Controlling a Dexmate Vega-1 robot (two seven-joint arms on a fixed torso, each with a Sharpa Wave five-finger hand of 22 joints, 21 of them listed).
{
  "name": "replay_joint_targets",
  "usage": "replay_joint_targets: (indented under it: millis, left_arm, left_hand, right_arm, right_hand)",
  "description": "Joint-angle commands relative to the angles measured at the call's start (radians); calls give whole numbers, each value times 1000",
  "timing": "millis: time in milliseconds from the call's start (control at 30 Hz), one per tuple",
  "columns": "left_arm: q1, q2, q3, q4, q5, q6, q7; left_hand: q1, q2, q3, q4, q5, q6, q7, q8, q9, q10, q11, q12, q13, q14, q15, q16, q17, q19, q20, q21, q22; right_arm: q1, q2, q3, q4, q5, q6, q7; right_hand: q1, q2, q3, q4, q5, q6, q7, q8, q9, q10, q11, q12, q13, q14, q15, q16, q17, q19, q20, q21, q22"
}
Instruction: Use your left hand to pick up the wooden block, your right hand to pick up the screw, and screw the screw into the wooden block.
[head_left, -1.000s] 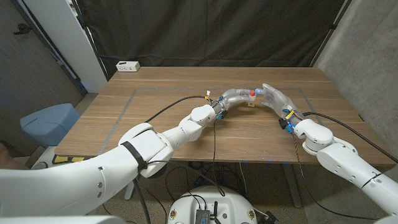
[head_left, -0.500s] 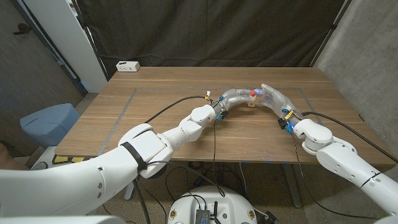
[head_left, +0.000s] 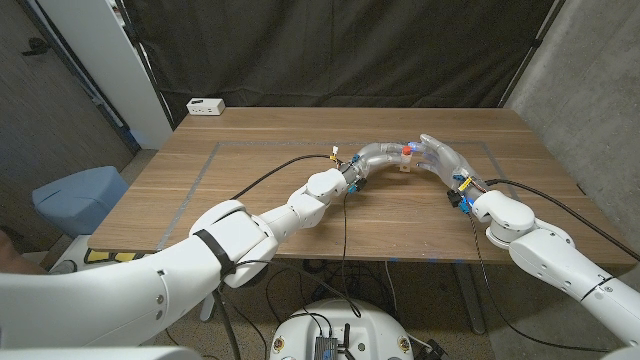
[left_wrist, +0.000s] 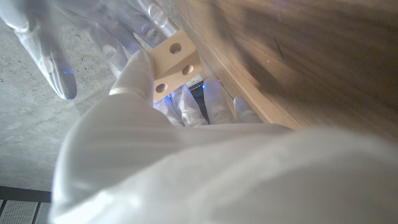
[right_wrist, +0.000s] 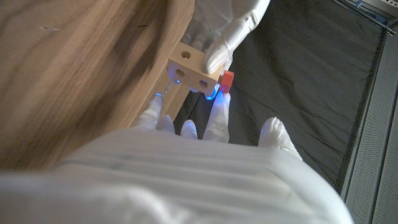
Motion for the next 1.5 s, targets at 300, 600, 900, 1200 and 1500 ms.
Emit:
replay_joint_targets:
  millis: [300,600,900,1200,1500]
  left_arm:
    - [12,8,0,-24,2,5,1]
    - [9,3,-1,-14,-1,6,-2]
    - [4,-1,-1,-3,-2,6,-4]
    - [-2,-7,-1,10,-3,8,-7]
    - [-6,-10,-1,19,-4,8,-7]
  left_hand:
    - [-40,60,54,48,10,88,54,8,4,19,-8,55,103,10,-78,3,4,9,3,5,2]
    - [-40,59,54,48,10,88,54,8,4,18,-8,55,103,10,-78,3,4,9,2,6,2]
    - [-40,59,53,48,10,88,55,8,4,20,-8,55,102,10,-77,4,4,9,2,5,2]
    - [-39,60,54,48,10,90,54,8,4,20,-8,54,101,10,-78,4,4,10,2,6,2]
    - [-41,60,54,49,10,89,55,8,4,21,-8,55,101,10,-78,3,4,9,2,5,2]
  right_arm:
    - [-27,-7,14,-23,5,-11,-22]
    - [-34,-7,18,-30,9,-17,-29]
    - [-46,-5,24,-35,13,-16,-36]
    - [-54,-6,27,-37,10,-2,-30]
    - [-58,-11,29,-40,17,-1,-15]
  right_hand:
    - [4,2,-1,0,5,47,6,18,2,21,-11,9,4,7,-6,6,2,3,0,3,4]
    - [5,4,0,-1,5,63,9,20,2,30,-16,11,4,12,-7,8,2,7,0,4,4]
    - [6,7,1,-1,5,86,11,25,1,41,-23,13,4,17,-8,9,1,10,1,5,4]
    - [7,7,2,-1,5,116,20,32,1,54,-26,14,4,24,-10,11,1,14,1,5,4]
    - [8,8,2,-1,5,134,23,35,1,64,-30,16,4,28,-12,11,1,16,1,5,4]
